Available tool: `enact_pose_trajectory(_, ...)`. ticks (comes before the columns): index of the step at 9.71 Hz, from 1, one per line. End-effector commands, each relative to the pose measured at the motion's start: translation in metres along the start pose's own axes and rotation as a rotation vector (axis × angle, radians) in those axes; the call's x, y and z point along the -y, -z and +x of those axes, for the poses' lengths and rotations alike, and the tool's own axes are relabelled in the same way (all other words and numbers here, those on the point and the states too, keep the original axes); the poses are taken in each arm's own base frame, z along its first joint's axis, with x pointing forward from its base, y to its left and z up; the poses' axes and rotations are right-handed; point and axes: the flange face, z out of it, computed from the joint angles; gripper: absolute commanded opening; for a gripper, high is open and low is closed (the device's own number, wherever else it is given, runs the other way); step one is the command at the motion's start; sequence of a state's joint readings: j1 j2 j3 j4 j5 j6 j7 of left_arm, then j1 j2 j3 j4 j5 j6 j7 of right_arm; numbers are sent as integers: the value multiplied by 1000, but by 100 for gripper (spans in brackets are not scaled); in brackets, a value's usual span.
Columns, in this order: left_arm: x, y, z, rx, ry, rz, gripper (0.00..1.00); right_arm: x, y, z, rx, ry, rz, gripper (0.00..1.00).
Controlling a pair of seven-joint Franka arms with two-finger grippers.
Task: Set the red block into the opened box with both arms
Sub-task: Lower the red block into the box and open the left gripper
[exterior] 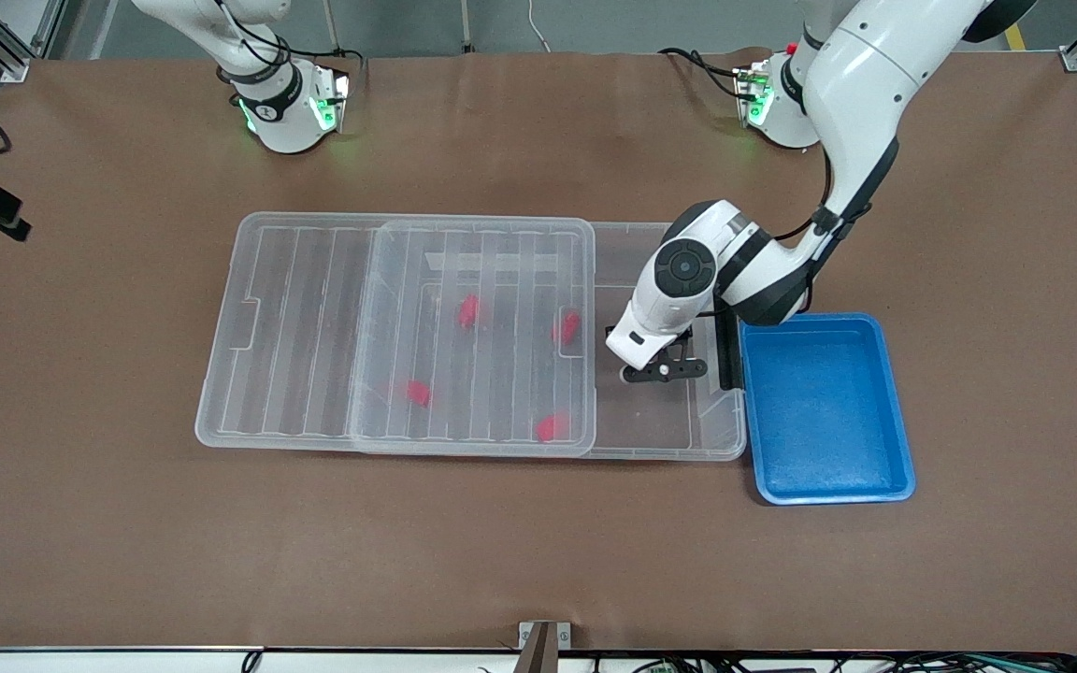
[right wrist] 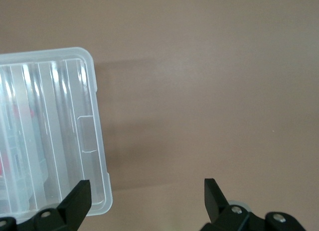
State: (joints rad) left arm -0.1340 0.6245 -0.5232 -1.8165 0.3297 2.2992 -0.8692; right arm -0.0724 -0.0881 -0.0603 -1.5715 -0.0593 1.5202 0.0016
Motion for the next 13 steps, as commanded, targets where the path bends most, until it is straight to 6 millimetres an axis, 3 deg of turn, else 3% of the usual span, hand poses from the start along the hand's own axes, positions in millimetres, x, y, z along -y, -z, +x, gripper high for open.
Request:
enact_pose_trajectory(1, 2, -35, -8, -6, -38, 6, 3, -27, 3, 2, 18, -49, 63, 100)
enact_pose_trajectory(2, 4, -42, -8, -2, -43, 11, 4, -27, -2, 0, 47, -56, 126, 100)
enact_pose_trajectory(4, 3, -46, -10, 3, -50, 14, 16, -16, -2, 5, 13, -32, 120, 100)
enact_pose_trajectory(5, 3, -45, -9, 1, -51, 13, 28, -14, -2, 5, 10, -20, 88, 100)
enact_pose_trajectory(7, 4, -42, -6, -4, -43, 12, 72, -5, -1, 5, 16, 1, 11, 100)
enact_pose_trajectory(9, 6, -35, -2, -13, -43, 16, 100, -2, 0, 5, 14, 3, 11, 100)
enact_pose_trajectory(12, 11, -7, 6, -53, -36, 16, 100, -2, 0, 5, 13, 0, 12, 100)
enact_pose_trajectory(13, 11, 11, 8, -82, -35, 13, 100, -1, 0, 5, 14, 3, 12, 100)
